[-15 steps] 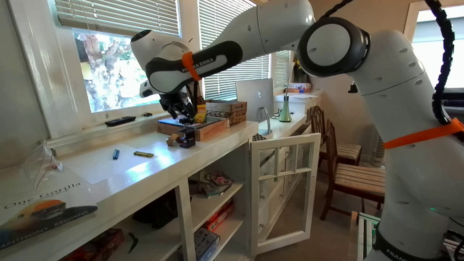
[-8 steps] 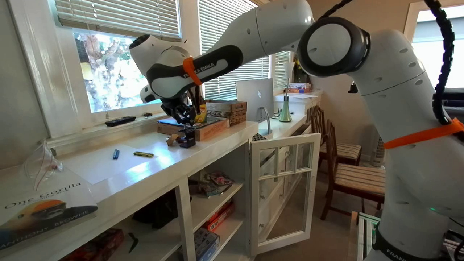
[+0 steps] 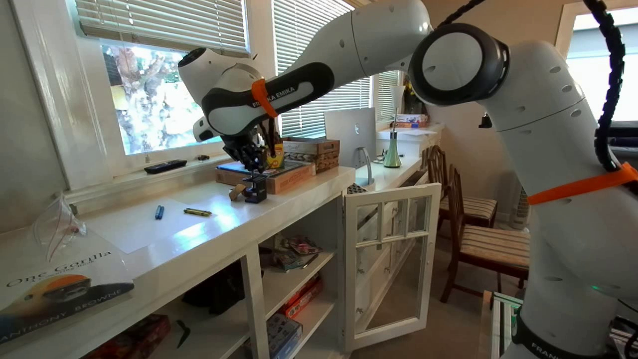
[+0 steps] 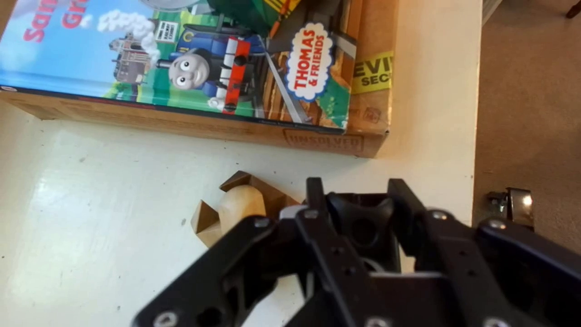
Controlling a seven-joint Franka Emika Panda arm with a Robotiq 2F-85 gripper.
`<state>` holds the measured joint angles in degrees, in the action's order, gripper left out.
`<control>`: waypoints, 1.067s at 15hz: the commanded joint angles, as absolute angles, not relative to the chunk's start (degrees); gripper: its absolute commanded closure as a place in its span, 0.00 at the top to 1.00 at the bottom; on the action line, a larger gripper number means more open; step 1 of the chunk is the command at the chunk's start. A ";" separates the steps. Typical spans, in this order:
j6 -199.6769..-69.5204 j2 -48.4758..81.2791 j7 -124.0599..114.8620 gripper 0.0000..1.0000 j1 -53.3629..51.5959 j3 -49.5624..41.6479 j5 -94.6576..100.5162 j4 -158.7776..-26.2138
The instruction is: Turn the black object to the right continuously
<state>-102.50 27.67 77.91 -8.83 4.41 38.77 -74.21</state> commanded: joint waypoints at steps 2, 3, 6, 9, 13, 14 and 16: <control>-103.42 27.19 73.50 0.13 -9.51 3.63 40.05 -75.47; -102.98 27.44 71.71 0.13 -9.66 3.47 39.94 -75.10; -100.64 28.36 64.96 0.13 -10.18 2.92 39.32 -73.68; -98.00 28.97 59.53 0.13 -10.34 2.91 38.75 -72.57; -94.10 30.11 54.37 0.13 -10.29 3.14 37.83 -70.58; -93.08 30.44 52.97 0.13 -10.31 3.16 37.65 -70.00; -91.34 31.08 50.91 0.13 -10.17 3.30 37.09 -68.89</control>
